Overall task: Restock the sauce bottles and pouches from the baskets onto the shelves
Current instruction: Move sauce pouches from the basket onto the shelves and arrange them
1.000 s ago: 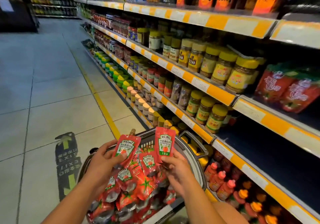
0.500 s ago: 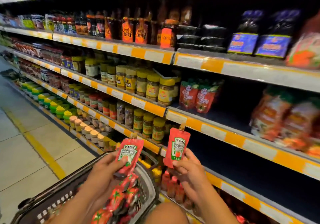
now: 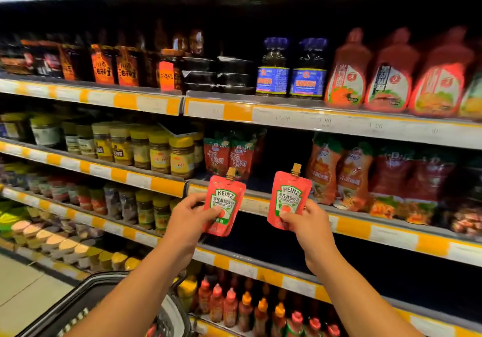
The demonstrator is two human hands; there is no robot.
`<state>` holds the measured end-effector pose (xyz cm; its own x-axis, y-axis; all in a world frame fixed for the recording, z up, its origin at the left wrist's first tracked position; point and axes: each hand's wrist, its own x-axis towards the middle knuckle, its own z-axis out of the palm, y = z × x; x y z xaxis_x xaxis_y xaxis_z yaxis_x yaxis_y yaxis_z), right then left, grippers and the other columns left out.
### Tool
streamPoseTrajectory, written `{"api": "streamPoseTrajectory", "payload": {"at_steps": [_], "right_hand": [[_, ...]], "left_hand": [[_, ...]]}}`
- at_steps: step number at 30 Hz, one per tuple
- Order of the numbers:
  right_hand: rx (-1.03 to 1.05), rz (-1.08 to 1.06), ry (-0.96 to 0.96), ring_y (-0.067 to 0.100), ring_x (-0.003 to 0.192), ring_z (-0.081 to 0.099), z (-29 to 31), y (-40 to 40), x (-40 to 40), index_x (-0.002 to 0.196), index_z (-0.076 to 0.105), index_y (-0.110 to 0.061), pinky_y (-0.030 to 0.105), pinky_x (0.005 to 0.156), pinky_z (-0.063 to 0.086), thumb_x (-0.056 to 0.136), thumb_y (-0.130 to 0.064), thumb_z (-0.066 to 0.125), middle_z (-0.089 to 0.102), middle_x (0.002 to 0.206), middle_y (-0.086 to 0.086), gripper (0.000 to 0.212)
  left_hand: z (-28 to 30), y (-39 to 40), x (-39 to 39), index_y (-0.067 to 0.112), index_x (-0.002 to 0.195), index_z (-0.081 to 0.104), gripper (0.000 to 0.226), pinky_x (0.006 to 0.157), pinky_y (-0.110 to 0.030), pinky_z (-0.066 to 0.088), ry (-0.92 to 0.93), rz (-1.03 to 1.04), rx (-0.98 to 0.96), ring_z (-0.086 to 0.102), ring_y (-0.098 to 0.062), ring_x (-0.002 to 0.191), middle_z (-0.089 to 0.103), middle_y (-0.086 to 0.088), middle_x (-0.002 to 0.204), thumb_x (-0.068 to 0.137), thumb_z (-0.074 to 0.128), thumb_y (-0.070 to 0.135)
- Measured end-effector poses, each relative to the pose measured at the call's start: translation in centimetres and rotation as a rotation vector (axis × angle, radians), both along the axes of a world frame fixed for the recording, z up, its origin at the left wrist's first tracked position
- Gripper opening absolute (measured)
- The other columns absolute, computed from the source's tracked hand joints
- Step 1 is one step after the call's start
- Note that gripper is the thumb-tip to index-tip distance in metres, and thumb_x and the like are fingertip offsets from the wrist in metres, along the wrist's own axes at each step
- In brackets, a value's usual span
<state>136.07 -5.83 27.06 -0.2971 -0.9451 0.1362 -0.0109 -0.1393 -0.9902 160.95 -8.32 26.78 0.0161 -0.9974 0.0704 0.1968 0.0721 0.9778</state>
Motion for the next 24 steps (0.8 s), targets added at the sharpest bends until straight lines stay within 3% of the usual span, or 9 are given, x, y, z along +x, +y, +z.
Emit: {"api": "streamPoseTrajectory", "payload": {"at_steps": [2,6,9,15,18,21,23,24], "right_hand": [[-0.035,-0.056,0.067,0.007,0.083,0.076,1.0,-0.9,-0.7,0.103,0.071,-0.026,0.024,0.066,0.059,0.092,-0.008,0.074,0.078,0.092,-0.014,0.022],[-0.062,-0.16,0.188,0.006,0.079,0.074,2.6,-3.3,-0.9,0.096,0.071,-0.034,0.03,0.067,0.059,0.09,-0.018,0.079,0.077,0.087,-0.014,0.019],[-0.062,-0.201,0.27,0.007,0.082,0.07,2.9,-5.3,-1.0,0.098,0.07,-0.03,0.028,0.065,0.054,0.089,-0.018,0.08,0.074,0.088,-0.013,0.019],[0.016,-0.278,0.386,0.013,0.079,0.066,3.7,-9.8,-0.5,0.098,0.063,-0.019,0.026,0.057,0.046,0.088,-0.018,0.081,0.069,0.091,-0.004,0.021],[0.093,-0.338,0.371,0.024,0.081,0.067,3.4,-12.6,-0.7,0.095,0.064,-0.012,0.027,0.058,0.047,0.089,-0.015,0.079,0.069,0.092,0.004,0.017],[0.183,-0.313,0.262,0.029,0.088,0.065,3.6,-15.1,-0.5,0.095,0.064,-0.008,0.031,0.066,0.046,0.097,-0.006,0.064,0.068,0.101,0.01,0.003],[0.22,-0.296,0.336,0.03,0.103,0.067,3.7,-17.0,-0.3,0.113,0.068,-0.009,0.033,0.077,0.054,0.098,-0.01,0.063,0.07,0.116,0.011,0.016],[0.183,-0.342,0.285,0.029,0.104,0.069,3.5,-18.3,-0.4,0.114,0.07,-0.009,0.036,0.081,0.059,0.094,-0.013,0.071,0.072,0.116,0.011,0.02]], "left_hand": [[1.2,-1.6,-1.5,0.013,0.114,0.066,0.032,0.068,-0.035,0.062,-0.048,-0.013,-0.048,0.078,-0.026,0.089,0.079,-0.009,0.098,0.086,0.079,0.004],[2.9,-4.6,-4.0,0.016,0.109,0.067,0.03,0.074,-0.036,0.062,-0.122,-0.014,-0.134,0.077,-0.019,0.091,0.079,-0.003,0.099,0.084,0.082,0.007],[3.5,-6.4,-5.1,0.018,0.103,0.068,0.026,0.068,-0.027,0.061,-0.154,0.013,-0.174,0.076,-0.014,0.09,0.078,0.001,0.098,0.084,0.083,0.009],[2.8,-8.9,-5.9,0.02,0.105,0.068,0.026,0.07,-0.029,0.063,-0.119,0.032,-0.178,0.076,-0.012,0.093,0.078,0.004,0.098,0.086,0.08,0.008],[2.3,-9.5,-5.8,0.022,0.105,0.069,0.025,0.069,-0.03,0.063,-0.121,0.042,-0.196,0.076,-0.011,0.092,0.078,0.007,0.097,0.087,0.081,0.01],[2.1,-9.9,-5.4,0.022,0.105,0.069,0.024,0.068,-0.028,0.062,-0.106,0.032,-0.217,0.076,-0.012,0.091,0.078,0.007,0.097,0.087,0.081,0.012],[2.2,-10.2,-5.0,0.021,0.106,0.069,0.024,0.072,-0.031,0.062,-0.112,0.032,-0.234,0.076,-0.013,0.094,0.079,0.005,0.099,0.087,0.08,0.013],[2.3,-10.3,-4.9,0.021,0.107,0.069,0.024,0.073,-0.032,0.062,-0.116,0.032,-0.245,0.076,-0.013,0.095,0.078,0.004,0.1,0.087,0.08,0.012]]}}
